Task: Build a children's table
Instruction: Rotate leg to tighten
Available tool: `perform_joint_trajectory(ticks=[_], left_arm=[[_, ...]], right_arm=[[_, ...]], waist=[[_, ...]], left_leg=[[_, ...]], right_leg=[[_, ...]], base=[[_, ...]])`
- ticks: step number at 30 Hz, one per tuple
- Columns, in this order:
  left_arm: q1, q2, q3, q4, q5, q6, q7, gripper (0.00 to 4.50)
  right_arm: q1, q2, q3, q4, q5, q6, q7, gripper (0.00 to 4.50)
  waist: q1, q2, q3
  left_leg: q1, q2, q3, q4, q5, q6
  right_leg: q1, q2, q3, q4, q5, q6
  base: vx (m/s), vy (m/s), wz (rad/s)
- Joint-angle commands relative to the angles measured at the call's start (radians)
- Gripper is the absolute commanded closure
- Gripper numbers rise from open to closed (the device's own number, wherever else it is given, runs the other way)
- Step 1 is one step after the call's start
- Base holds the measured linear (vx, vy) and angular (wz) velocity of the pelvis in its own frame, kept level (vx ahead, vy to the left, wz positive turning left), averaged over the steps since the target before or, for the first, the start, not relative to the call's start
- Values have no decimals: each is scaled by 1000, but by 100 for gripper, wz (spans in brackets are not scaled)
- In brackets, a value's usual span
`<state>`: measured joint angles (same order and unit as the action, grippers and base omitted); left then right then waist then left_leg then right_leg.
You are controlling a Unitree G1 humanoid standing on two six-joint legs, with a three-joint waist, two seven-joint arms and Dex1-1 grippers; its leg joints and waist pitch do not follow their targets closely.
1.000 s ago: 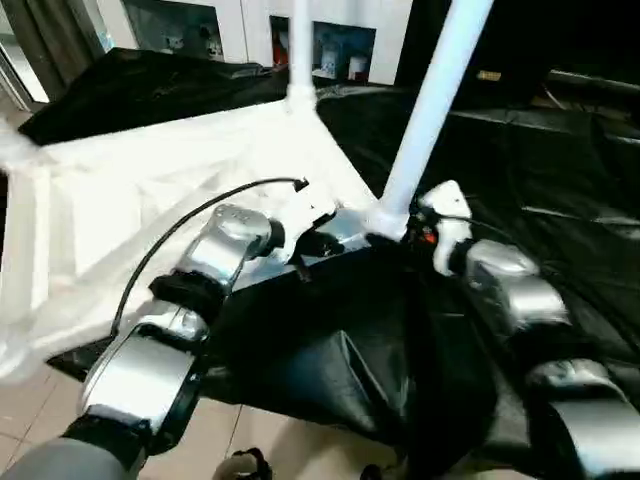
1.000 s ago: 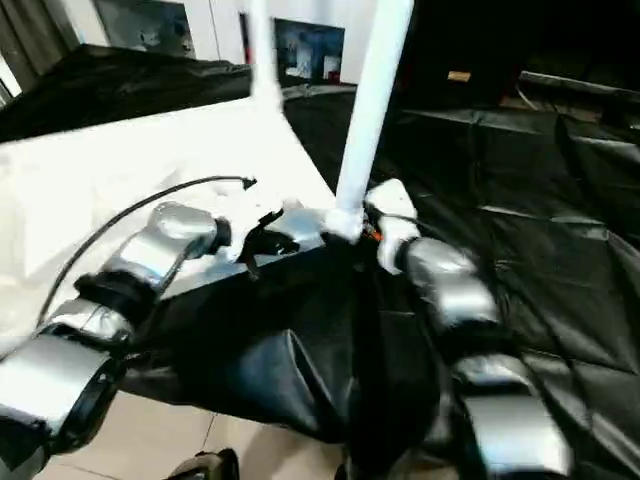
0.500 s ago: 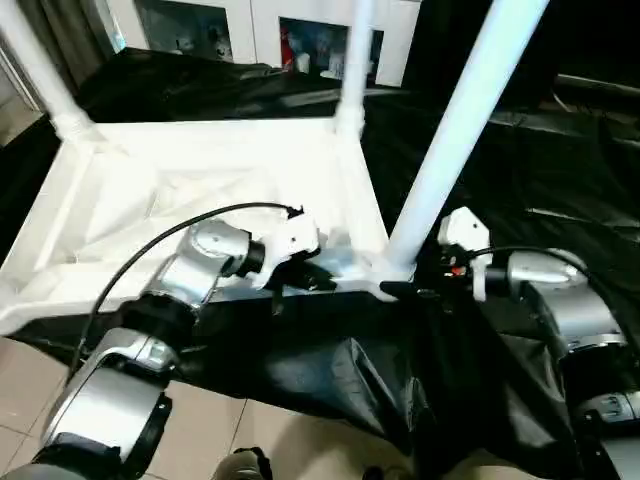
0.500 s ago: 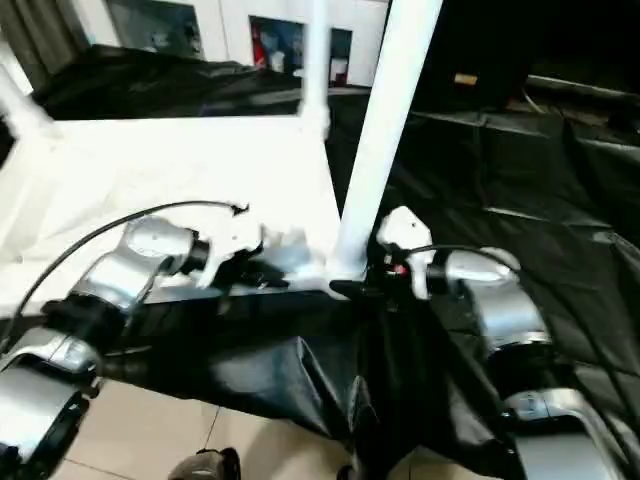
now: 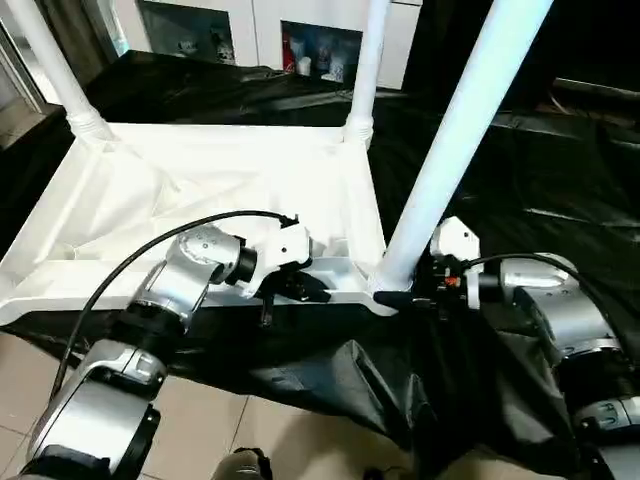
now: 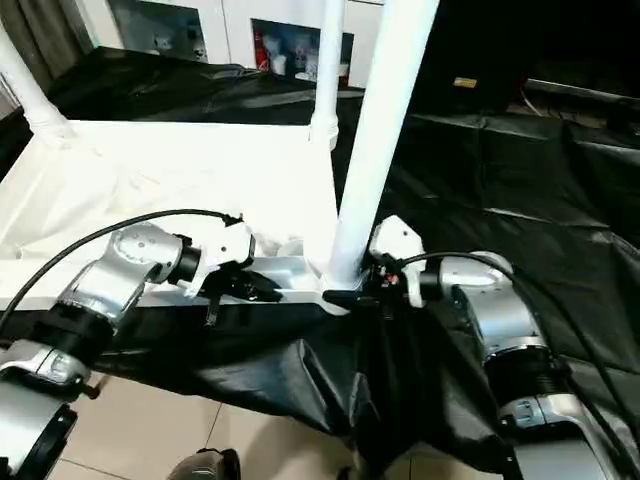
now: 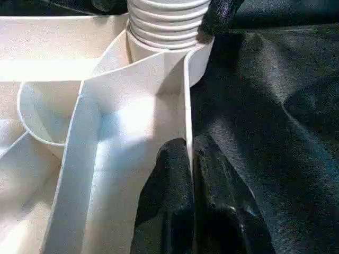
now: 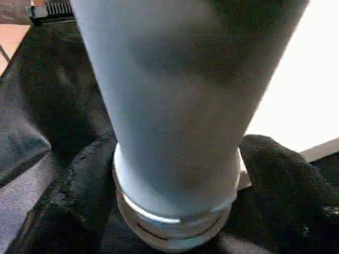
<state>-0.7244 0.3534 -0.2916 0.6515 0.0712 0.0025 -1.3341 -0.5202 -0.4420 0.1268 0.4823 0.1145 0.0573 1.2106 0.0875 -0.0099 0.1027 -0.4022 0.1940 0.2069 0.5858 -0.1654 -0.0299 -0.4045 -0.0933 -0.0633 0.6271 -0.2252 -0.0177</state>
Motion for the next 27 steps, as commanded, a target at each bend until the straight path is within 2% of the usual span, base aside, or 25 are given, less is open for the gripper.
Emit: perform_joint_trajectory(ticks=[1,4,8,11,12,13,15,17,18,19,20,21,23,24,26,27], left_arm=[[8,-9,-10,-21,-37,-8,-37,450],[11,-10,-11,-22,-37,-4,-36,450],[13,-17,-3,-24,-46,14,-31,450],[4,-38,10,-6,-44,45,17,450],[-13,-74,22,36,-28,67,100,450],[-21,-88,25,56,-17,65,139,450],[-46,-132,26,112,10,61,234,450],[-50,-139,25,120,14,66,247,450],[-79,-182,26,165,40,73,352,450],[-95,-207,26,188,50,85,402,450],[-96,-210,26,190,51,87,408,450],[-129,-260,30,234,70,112,516,450],[-141,-284,33,249,74,126,560,450],[-153,-307,34,266,78,133,599,450],[-161,-319,34,279,82,135,614,450],[-170,-331,35,298,86,126,623,450]], right_arm=[[4,-3,0,-2,6,-1,-2,105],[12,-1,1,-3,6,-2,-6,134],[27,6,2,3,6,8,-26,162],[42,41,-17,29,3,45,-113,169],[52,93,-40,74,-17,66,-250,171],[54,116,-49,89,-22,71,-302,172],[50,189,-89,137,-17,104,-459,172],[48,201,-96,146,-15,109,-485,173],[31,251,-103,195,-32,98,-595,173],[18,278,-107,221,-38,94,-650,173],[16,281,-108,224,-38,93,-656,173],[-15,336,-111,272,-48,93,-754,173],[-35,363,-118,294,-47,97,-796,173],[-55,386,-120,315,-54,102,-832,173],[-68,400,-124,326,-58,102,-851,173],[-83,413,-127,339,-55,98,-852,173]], waist=[[-3,-3,-78],[-2,-1,-78],[-3,-2,-80],[-2,-2,-78],[-8,-2,-74],[-9,-1,-72],[-18,-2,-67],[-23,-1,-60],[-29,2,-55],[-33,0,-52],[-34,1,-51],[-35,9,-51],[-38,8,-53],[-37,8,-56],[-36,6,-55],[-37,6,-55]], left_leg=[[30,48,-19,-54,-78,126],[31,48,-20,-54,-79,121],[31,46,-19,-51,-60,130],[30,47,-19,-52,-65,131],[28,46,-20,-55,-81,117],[30,45,-20,-58,-103,106],[36,44,-24,-67,-187,50],[38,44,-26,-75,-232,25],[41,44,-28,-80,-286,2],[47,44,-31,-83,-331,-22],[49,43,-31,-85,-343,-31],[51,44,-35,-87,-360,-42],[56,45,-36,-93,-370,-56],[56,44,-35,-97,-346,-48],[57,42,-32,-96,-341,-39],[52,39,-33,-96,-337,-28]], right_leg=[[53,-58,45,-52,109,-308],[52,-58,45,-51,114,-308],[52,-56,45,-47,152,-315],[52,-57,45,-48,139,-315],[48,-58,46,-52,107,-313],[46,-59,46,-57,71,-309],[46,-64,48,-77,-83,-279],[43,-63,49,-86,-161,-261],[39,-64,51,-94,-238,-238],[35,-65,52,-102,-309,-218],[33,-66,53,-104,-334,-210],[33,-68,53,-108,-359,-195],[31,-65,52,-112,-341,-190],[34,-62,52,-111,-276,-192],[32,-62,55,-112,-254,-195],[36,-62,57,-111,-240,-196]], base=[[0,0,0],[0,0,0],[0,0,0],[0,0,0],[0,0,0],[0,0,0],[0,0,0],[0,0,0],[0,0,0],[0,0,0],[0,0,0],[0,0,0],[0,0,0],[0,0,0],[0,0,0],[0,0,0]])
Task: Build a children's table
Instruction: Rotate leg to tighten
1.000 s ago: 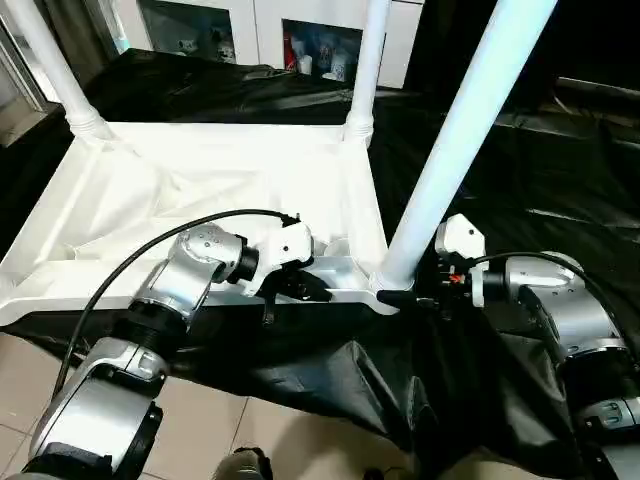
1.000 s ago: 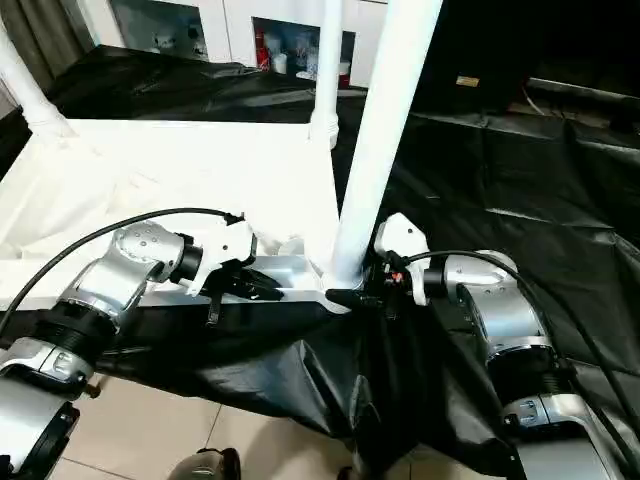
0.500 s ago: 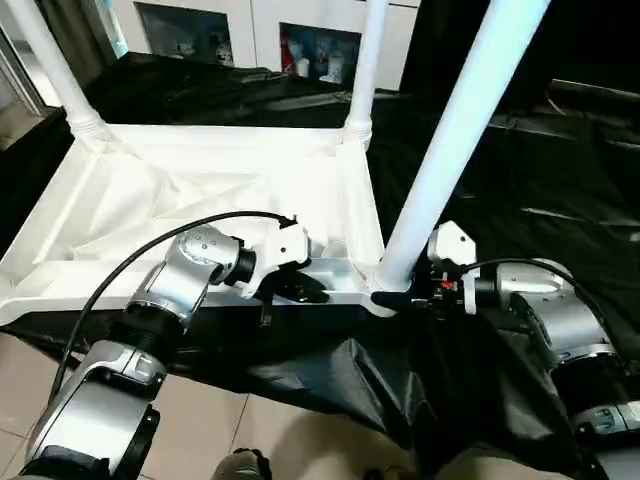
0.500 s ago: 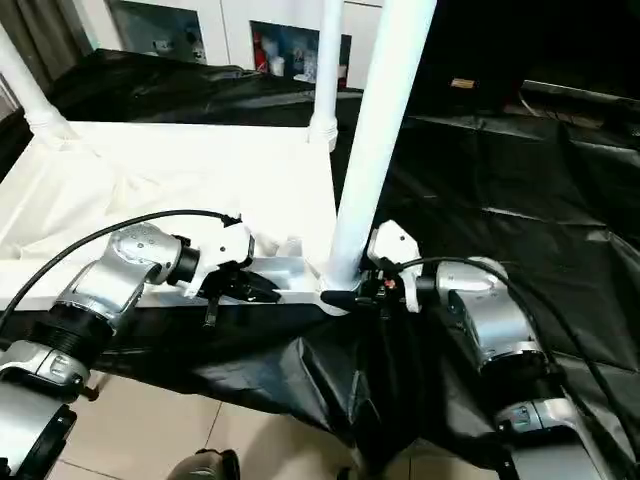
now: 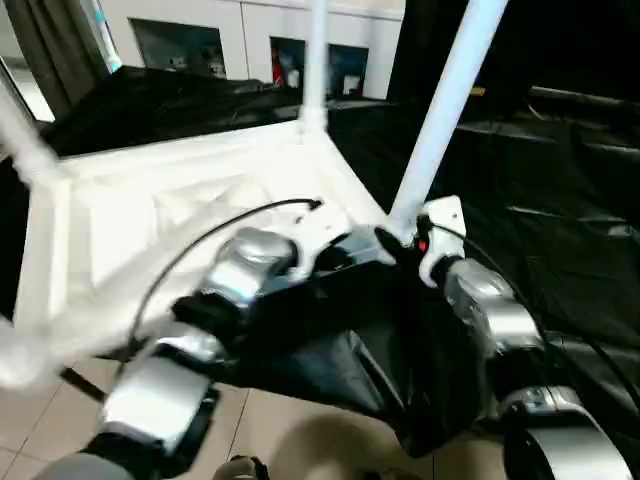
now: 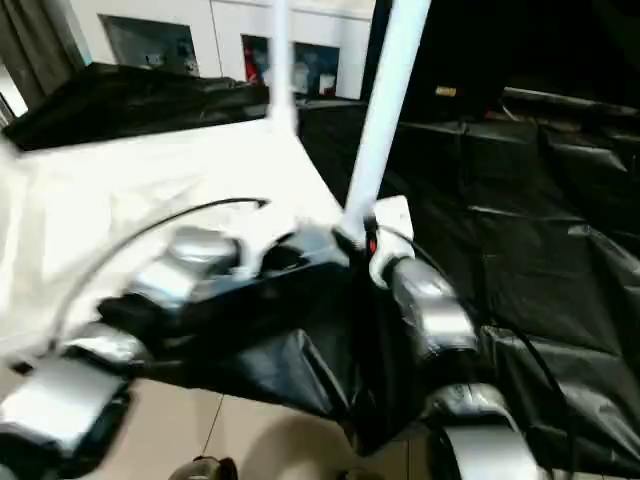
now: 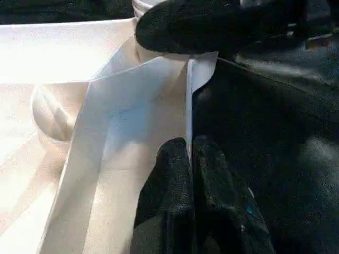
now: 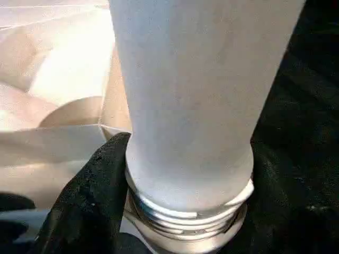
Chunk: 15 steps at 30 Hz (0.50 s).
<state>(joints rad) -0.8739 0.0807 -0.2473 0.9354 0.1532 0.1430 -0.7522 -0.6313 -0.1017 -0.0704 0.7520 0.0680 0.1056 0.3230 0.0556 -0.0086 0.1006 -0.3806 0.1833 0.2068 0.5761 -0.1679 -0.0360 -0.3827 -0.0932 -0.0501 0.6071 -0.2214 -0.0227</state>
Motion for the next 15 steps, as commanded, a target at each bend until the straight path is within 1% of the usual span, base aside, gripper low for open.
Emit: perform_joint_trajectory(ticks=[1,2,3,5,7,8,9,10,11,12,13,14,15], left_arm=[[-24,-62,-9,23,5,-21,42,450],[-25,-62,-8,27,5,-24,39,450],[-25,-60,-9,33,6,-35,30,450],[-26,-57,-8,39,6,-40,22,450],[-23,-35,-6,37,-1,-52,-5,450],[-21,-23,-7,33,-5,-59,-21,450],[-14,-4,-11,24,-8,-85,-57,450],[-9,3,-12,17,-11,-89,-76,450],[-2,18,-16,7,-14,-96,-109,450],[8,32,-21,-6,-19,-119,-150,450],[13,40,-24,-13,-21,-132,-172,450],[22,52,-27,-23,-29,-144,-213,450],[40,83,-31,-47,-45,-153,-289,450]], right_arm=[[23,76,71,74,-7,47,41,173],[19,78,70,77,-4,41,45,173],[14,79,67,81,1,32,52,138],[5,80,61,91,4,23,50,103],[-12,66,51,102,10,-4,70,94],[-18,55,48,103,11,-17,95,94],[-17,33,54,87,14,-23,154,94],[-12,21,60,75,14,-23,182,94],[-2,-5,79,52,11,-26,238,94],[9,-32,99,27,8,-29,293,94],[16,-46,109,14,6,-30,321,94],[26,-70,124,-8,7,-34,369,94],[47,-132,137,-63,25,-32,473,94]], waist=[[-3,4,-53],[-4,3,-52],[-4,5,-51],[-5,4,-50],[-5,2,-51],[-6,2,-50],[-5,1,-51],[-5,-2,-52],[-4,-2,-53],[-2,-3,-56],[-2,-3,-56],[-3,-4,-56],[-3,-7,-59]], left_leg=[[30,50,-34,-86,-330,-18],[29,50,-34,-87,-329,-13],[28,50,-34,-88,-338,-8],[29,50,-37,-89,-358,-7],[30,50,-37,-89,-364,-6],[27,50,-38,-90,-365,-4],[25,50,-38,-91,-349,5],[25,50,-37,-90,-339,11],[25,51,-36,-90,-324,17],[19,52,-35,-89,-270,46],[19,52,-35,-89,-270,46],[16,53,-33,-87,-242,63],[15,51,-30,-81,-215,76]], right_leg=[[15,-63,44,-92,-242,-190],[15,-63,44,-92,-243,-189],[15,-63,46,-95,-258,-186],[12,-66,47,-99,-306,-176],[10,-67,48,-102,-324,-173],[12,-68,48,-102,-337,-169],[13,-68,47,-103,-330,-164],[14,-67,47,-102,-313,-166],[15,-66,47,-100,-293,-169],[23,-65,45,-96,-223,-182],[23,-65,45,-96,-223,-182],[23,-65,45,-93,-186,-200],[25,-64,46,-86,-141,-216]], base=[[0,0,0],[0,0,0],[0,0,0],[0,0,0],[0,0,0],[0,0,0],[0,0,0],[0,0,0],[0,0,0],[0,0,0],[0,0,0],[0,0,0],[0,0,0]])
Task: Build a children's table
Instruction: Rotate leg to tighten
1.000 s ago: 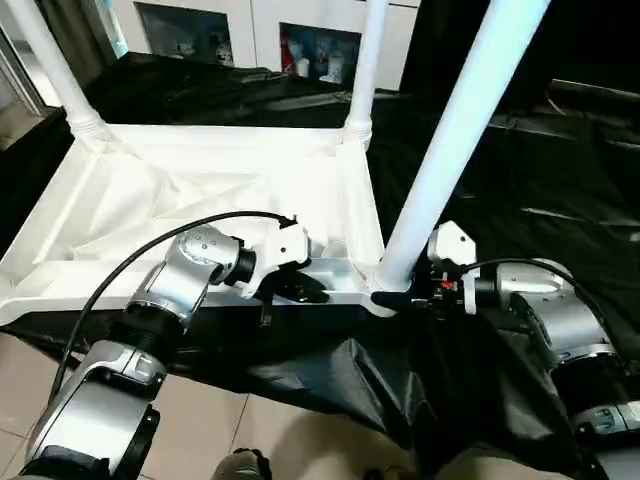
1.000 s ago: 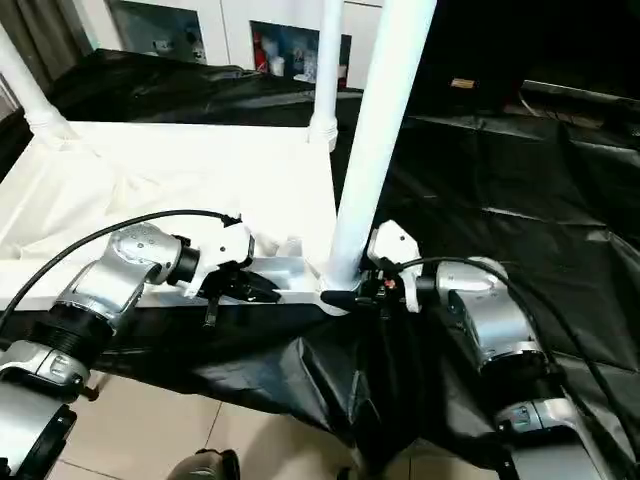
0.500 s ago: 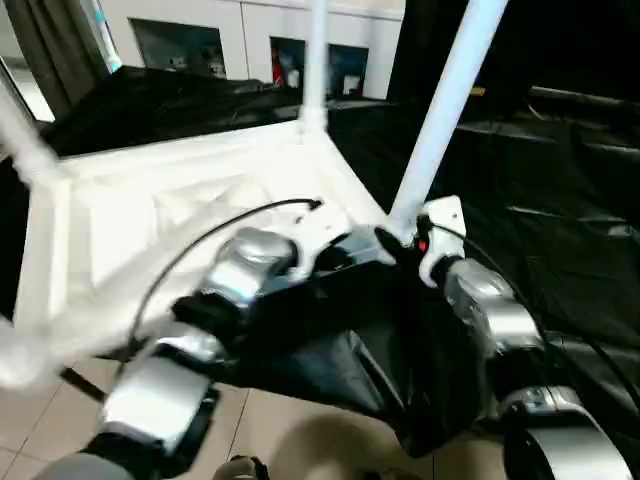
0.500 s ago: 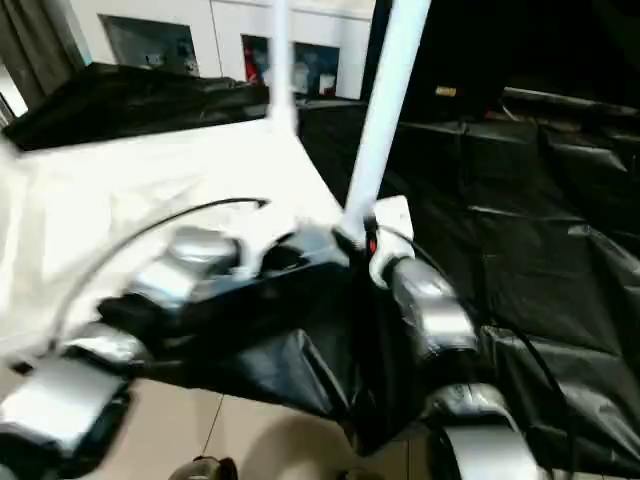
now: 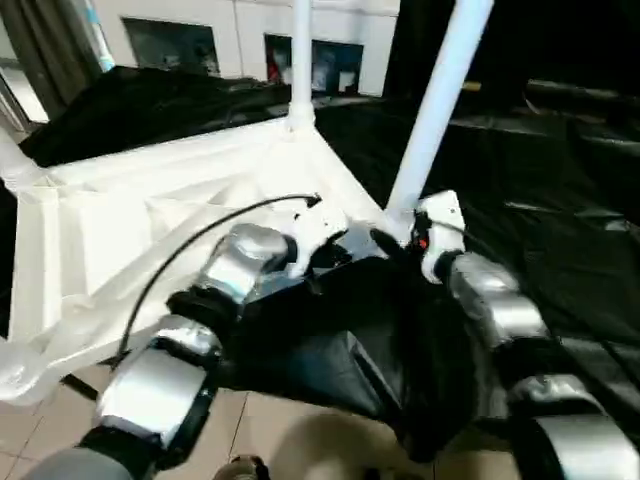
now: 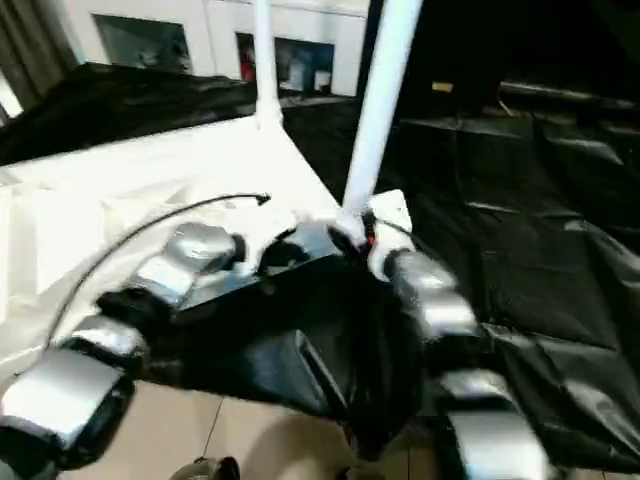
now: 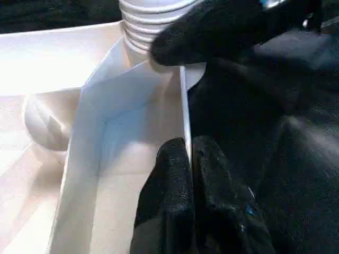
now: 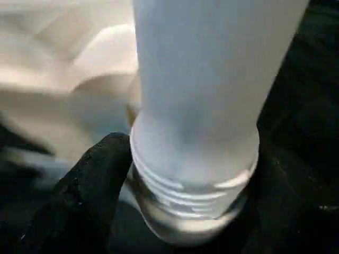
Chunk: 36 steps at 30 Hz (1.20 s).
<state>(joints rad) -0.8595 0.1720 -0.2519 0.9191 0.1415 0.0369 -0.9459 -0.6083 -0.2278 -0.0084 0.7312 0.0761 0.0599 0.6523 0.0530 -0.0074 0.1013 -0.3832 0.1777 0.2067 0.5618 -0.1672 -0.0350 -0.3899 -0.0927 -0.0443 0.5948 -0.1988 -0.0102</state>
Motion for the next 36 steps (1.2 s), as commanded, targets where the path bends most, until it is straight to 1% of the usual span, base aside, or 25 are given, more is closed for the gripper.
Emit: perform_joint_trajectory(ticks=[1,2,3,4,5,6,8,10,12,13,14,15,16,17,19,22,24,28,29,30,32,33,34,35,36], left_arm=[[34,3,-27,-41,-41,-58,-130,450],[34,4,-28,-41,-42,-59,-131,450],[50,33,-38,-65,-47,-81,-190,450],[53,40,-41,-69,-47,-93,-200,450],[60,56,-45,-80,-47,-117,-222,450],[66,66,-42,-94,-58,-122,-247,450],[77,80,-39,-122,-75,-119,-292,450],[90,94,-43,-153,-88,-116,-337,450],[105,112,-52,-185,-98,-113,-379,450],[111,118,-54,-195,-100,-109,-392,450],[116,123,-56,-203,-101,-109,-402,450],[122,129,-58,-211,-102,-109,-411,450],[123,129,-58,-211,-102,-109,-411,450],[125,131,-58,-210,-102,-113,-413,450],[129,135,-58,-209,-98,-119,-417,450],[133,138,-55,-218,-96,-113,-417,450],[135,140,-55,-229,-97,-104,-415,450],[133,138,-54,-230,-95,-99,-403,450],[131,135,-51,-225,-92,-93,-389,450],[128,131,-48,-216,-87,-88,-368,450],[98,103,-34,-150,-43,-73,-220,450],[81,86,-25,-116,-30,-64,-157,450],[63,67,-17,-81,-18,-50,-88,450],[47,45,-11,-52,-9,-36,-27,450],[38,28,-9,-36,-5,-25,9,450]], right_arm=[[31,-29,77,-61,26,14,182,94],[31,-30,78,-62,26,14,184,94],[42,-78,77,-101,49,17,263,94],[45,-89,77,-111,54,16,284,94],[51,-120,78,-137,68,18,341,94],[57,-147,82,-159,76,25,396,94],[64,-183,92,-190,82,33,461,94],[70,-210,103,-218,88,43,504,94],[77,-236,120,-244,95,56,553,94],[78,-244,128,-247,88,53,568,94],[77,-246,132,-244,80,46,569,94],[73,-246,134,-233,75,40,569,94],[73,-246,134,-232,75,40,569,94],[70,-244,134,-226,77,42,571,94],[66,-239,138,-216,74,42,573,118],[67,-237,144,-221,77,53,574,131],[73,-233,153,-229,79,60,575,155],[82,-223,153,-229,81,72,564,176],[86,-218,150,-226,81,76,553,176],[92,-209,144,-220,80,81,531,177],[101,-163,114,-164,55,75,388,178],[106,-138,98,-136,44,80,306,178],[108,-108,78,-107,36,91,215,178],[106,-76,57,-77,32,100,122,178],[101,-48,37,-50,31,105,43,178]], waist=[[5,-6,-68],[8,-5,-71],[7,-6,-72],[9,-6,-72],[11,-6,-74],[15,-2,-76],[16,-2,-77],[16,-2,-74],[19,-2,-69],[20,-1,-68],[20,-3,-67],[21,-2,-64],[21,-3,-64],[21,-4,-64],[21,-8,-65],[20,-7,-67],[21,-9,-67],[21,-9,-67],[21,-9,-67],[21,-9,-65],[19,-10,-65],[14,-9,-61],[8,-12,-62],[4,-11,-58],[-1,-12,-58]], left_leg=[[14,56,-27,-57,-144,103],[12,58,-24,-50,-72,138],[8,56,-23,-46,-44,154],[6,55,-23,-44,-28,166],[6,54,-20,-38,-26,188],[9,58,-19,-34,-26,208],[8,61,-19,-32,-6,220],[8,62,-19,-32,-8,221],[11,65,-19,-38,-56,208],[13,65,-17,-40,-80,192],[13,66,-17,-41,-90,184],[14,66,-17,-44,-112,166],[17,66,-15,-45,-129,150],[18,66,-14,-46,-135,138],[16,65,-14,-46,-126,132],[13,64,-13,-42,-104,138],[13,63,-11,-41,-97,145],[14,63,-8,-40,-97,143],[13,63,-8,-40,-98,142],[13,63,-8,-41,-114,134],[14,64,-8,-42,-128,122],[17,62,-10,-46,-166,101],[19,61,-12,-49,-186,71],[21,61,-14,-53,-224,44],[20,60,-15,-56,-237,29]], right_leg=[[40,-64,38,-59,-56,-250],[41,-59,36,-45,68,-278],[40,-56,35,-38,120,-290],[43,-55,32,-34,154,-299],[39,-55,33,-30,195,-312],[37,-55,32,-25,226,-325],[34,-53,30,-20,249,-336],[33,-54,29,-20,233,-340],[32,-58,30,-29,145,-336],[29,-58,32,-33,97,-332],[29,-58,32,-35,75,-329],[28,-60,34,-39,32,-323],[26,-59,35,-42,-2,-317],[25,-59,36,-43,-14,-314],[27,-59,37,-42,-14,-307],[27,-58,37,-37,18,-305],[26,-58,37,-36,28,-304],[25,-57,37,-36,16,-300],[25,-57,37,-37,13,-300],[23,-57,38,-39,-11,-296],[22,-57,38,-42,-37,-291],[16,-58,40,-51,-95,-282],[15,-60,41,-55,-149,-270],[13,-62,42,-63,-214,-258],[12,-61,42,-65,-240,-251]], base=[[57,-15,-3],[57,-15,-3],[0,0,0],[0,0,0],[0,0,0],[0,0,0],[0,0,0],[0,0,0],[0,0,0],[0,0,0],[0,0,0],[0,0,0],[0,0,0],[0,0,0],[0,0,0],[0,0,0],[0,0,0],[0,0,0],[0,0,0],[0,0,0],[0,0,0],[0,0,0],[0,0,0],[0,0,0],[0,0,0]])
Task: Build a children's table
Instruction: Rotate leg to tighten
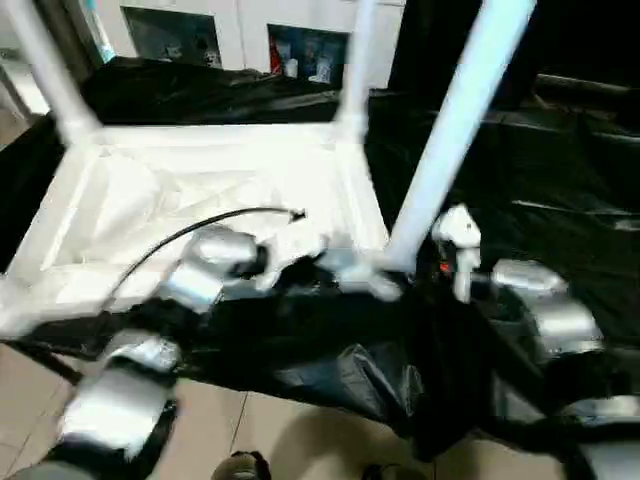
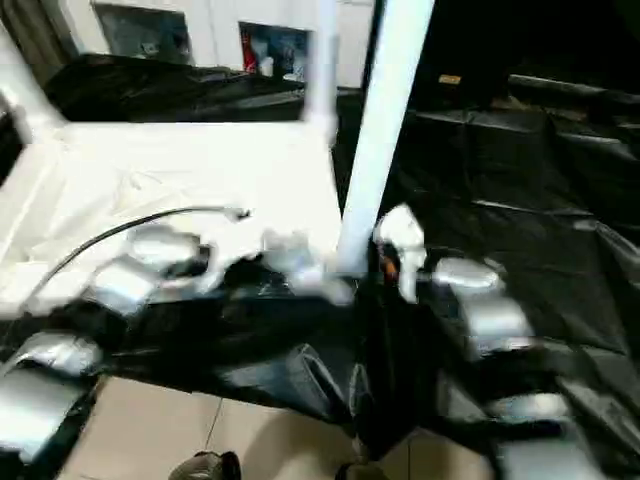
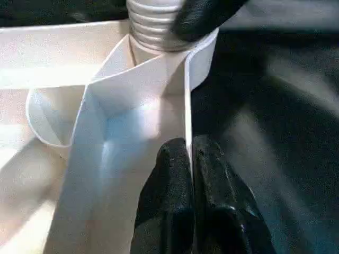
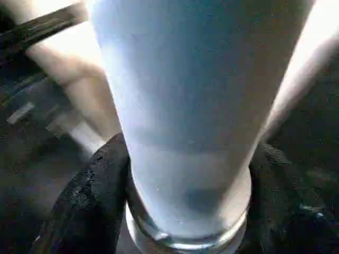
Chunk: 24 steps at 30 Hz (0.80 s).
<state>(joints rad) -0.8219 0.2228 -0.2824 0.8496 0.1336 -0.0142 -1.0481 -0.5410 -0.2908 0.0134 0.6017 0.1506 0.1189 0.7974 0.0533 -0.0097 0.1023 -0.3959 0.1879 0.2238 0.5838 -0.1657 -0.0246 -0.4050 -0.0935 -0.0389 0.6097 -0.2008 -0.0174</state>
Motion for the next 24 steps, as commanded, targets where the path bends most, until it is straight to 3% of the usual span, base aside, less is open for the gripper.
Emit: perform_joint_trajectory(ticks=[1,4,5,7,9,10,11,12,18,21,23,24], left_arm=[[-8,-46,24,48,8,50,158,450],[-24,-91,34,73,6,89,232,450],[-43,-140,39,99,2,114,287,450],[-55,-168,39,116,4,120,317,450],[-83,-201,37,159,11,98,343,450],[-84,-202,37,160,11,96,341,450],[-86,-202,36,161,11,92,338,450],[-88,-198,35,156,12,87,324,450],[-78,-158,28,133,6,57,249,450],[-60,-106,21,113,-2,12,150,450],[-47,-83,15,96,-12,-17,83,450],[-43,-78,13,90,-14,-18,68,450]], right_arm=[[25,45,-5,109,-41,50,-182,178],[5,96,-33,153,-35,54,-297,178],[-21,156,-42,184,-35,48,-383,178],[-37,191,-42,201,-40,41,-426,178],[-68,230,-3,223,-82,3,-438,178],[-69,231,-1,223,-82,-4,-431,144],[-71,233,1,222,-81,-12,-423,144],[-79,231,0,223,-74,-27,-405,110],[-93,174,20,212,-87,-70,-324,66],[-71,88,45,130,-63,-70,-106,66],[-60,49,57,97,-54,-73,-13,66],[-57,42,59,90,-51,-72,4,66]], waist=[[-4,-7,-57],[-9,-9,-50],[-9,0,-53],[-13,-5,-58],[-15,0,-58],[-14,-2,-59],[-13,-2,-58],[-12,-2,-62],[-12,-5,-66],[-7,-12,-67],[-7,-8,-68],[-4,-12,-71]], left_leg=[[35,51,-37,-83,-281,-4],[47,48,-43,-88,-380,-25],[46,48,-46,-90,-381,-30],[41,48,-46,-98,-355,-34],[47,45,-43,-98,-370,-37],[48,45,-44,-98,-380,-35],[48,45,-44,-98,-381,-30],[45,46,-43,-99,-360,-16],[40,47,-38,-95,-299,19],[35,47,-37,-89,-270,58],[35,49,-34,-87,-247,74],[28,47,-35,-83,-224,81]], right_leg=[[27,-64,36,-86,-306,-224],[17,-68,37,-109,-454,-172],[21,-69,36,-109,-459,-165],[25,-64,34,-110,-404,-154],[17,-60,35,-113,-374,-162],[20,-61,35,-113,-368,-163],[21,-62,36,-114,-361,-164],[26,-62,36,-111,-320,-172],[32,-64,35,-105,-249,-194],[40,-64,34,-104,-233,-196],[34,-65,35,-101,-218,-211],[43,-65,32,-97,-202,-216]], base=[[0,0,0],[0,0,0],[0,0,0],[0,0,0],[0,0,0],[0,0,0],[0,0,0],[0,0,0],[0,0,0],[0,0,0],[0,0,0],[0,0,0]])
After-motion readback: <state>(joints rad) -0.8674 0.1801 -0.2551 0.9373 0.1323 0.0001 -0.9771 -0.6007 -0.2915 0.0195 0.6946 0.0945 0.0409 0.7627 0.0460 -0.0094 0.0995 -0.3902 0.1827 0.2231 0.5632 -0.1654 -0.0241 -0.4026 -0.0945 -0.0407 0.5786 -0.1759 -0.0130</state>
